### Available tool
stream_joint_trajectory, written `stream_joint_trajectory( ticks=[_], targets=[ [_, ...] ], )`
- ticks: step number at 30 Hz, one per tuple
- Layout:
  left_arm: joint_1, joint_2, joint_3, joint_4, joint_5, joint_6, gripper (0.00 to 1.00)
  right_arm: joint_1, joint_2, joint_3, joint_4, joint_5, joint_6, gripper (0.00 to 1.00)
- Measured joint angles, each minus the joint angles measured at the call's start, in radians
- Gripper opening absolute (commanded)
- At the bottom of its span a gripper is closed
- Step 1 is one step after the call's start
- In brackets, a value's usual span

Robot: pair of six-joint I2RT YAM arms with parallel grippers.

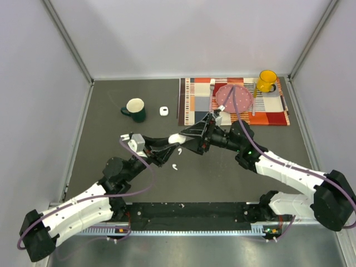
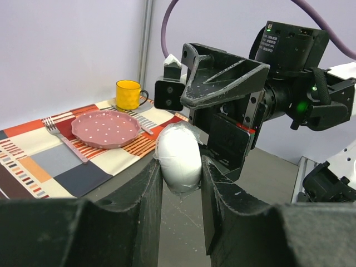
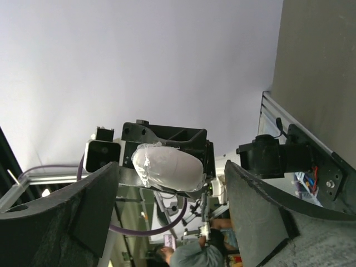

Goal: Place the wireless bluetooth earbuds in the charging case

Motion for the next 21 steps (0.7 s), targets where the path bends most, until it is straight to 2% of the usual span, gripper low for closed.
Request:
stream_joint_trajectory(
  ticks=[9,10,16,18,21],
  targets=[
    [0.0,0.015,0.0,0.007,0.018,-0.008,0.0,0.003,0.026,0.0,0.04,-0.021,0.056,0.57],
    [0.0,0.015,0.0,0.007,0.021,-0.011,0.0,0.003,0.029,0.0,0.043,-0.024,0.06,0.52],
    [0.0,0.015,0.0,0.008,0.028,-0.02,0.0,0.003,0.033,-0.018,0.072,-0.024,0.09,0.4],
    [0.0,0.015,0.0,0.013,0.028,-0.022,0.0,0.003,0.033,-0.023,0.085,-0.024,0.102,0.31],
    [0.0,0.015,0.0,0.014,0.029,-0.023,0.01,0.003,0.034,-0.031,0.102,-0.024,0.108,0.26]
  ],
)
